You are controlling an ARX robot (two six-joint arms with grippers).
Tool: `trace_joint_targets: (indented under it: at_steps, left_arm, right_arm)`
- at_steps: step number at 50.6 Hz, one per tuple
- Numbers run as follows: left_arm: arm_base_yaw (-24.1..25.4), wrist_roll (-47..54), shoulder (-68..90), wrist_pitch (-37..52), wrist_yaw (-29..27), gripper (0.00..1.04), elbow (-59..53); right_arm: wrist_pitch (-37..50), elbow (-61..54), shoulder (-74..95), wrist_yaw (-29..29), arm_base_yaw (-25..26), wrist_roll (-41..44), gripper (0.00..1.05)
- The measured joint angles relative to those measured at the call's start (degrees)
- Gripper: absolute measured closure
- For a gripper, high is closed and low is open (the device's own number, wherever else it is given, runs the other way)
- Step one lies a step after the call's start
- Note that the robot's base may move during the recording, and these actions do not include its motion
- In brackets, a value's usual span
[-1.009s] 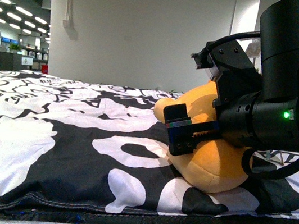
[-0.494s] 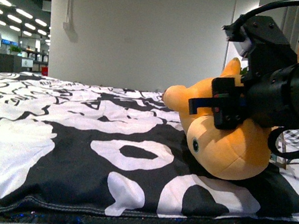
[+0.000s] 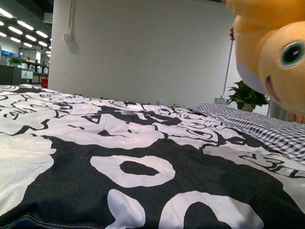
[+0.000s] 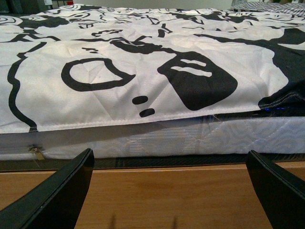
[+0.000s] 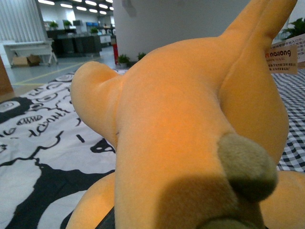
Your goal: Put away toys
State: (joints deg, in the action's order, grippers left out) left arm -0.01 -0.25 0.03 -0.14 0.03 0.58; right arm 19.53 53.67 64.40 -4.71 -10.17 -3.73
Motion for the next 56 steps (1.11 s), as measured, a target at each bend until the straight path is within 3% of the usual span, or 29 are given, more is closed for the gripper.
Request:
trace_joint_targets:
  at_steps: [13,28,43,56]
  left_arm:
    - [0.0,0.0,0.0,0.0,0.0,0.06,0.0]
    - [0.0,0.0,0.0,0.0,0.0,0.06,0.0]
    - [0.0,0.0,0.0,0.0,0.0,0.06,0.0]
    - [0.0,0.0,0.0,0.0,0.0,0.06,0.0]
  right_arm:
    - [-0.2,-12.2,-18.0,-5.7,4.2,-3.1,0.85]
    - [-6.3,-30.7,-44.0,-6.3,11.2,-7.1,0.85]
    - [1.2,-48.1,-55.1,6.4,1.9,-4.0,0.85]
    - [2.5,-52.9,-57.8,9.6,-2.1,-0.2,0.85]
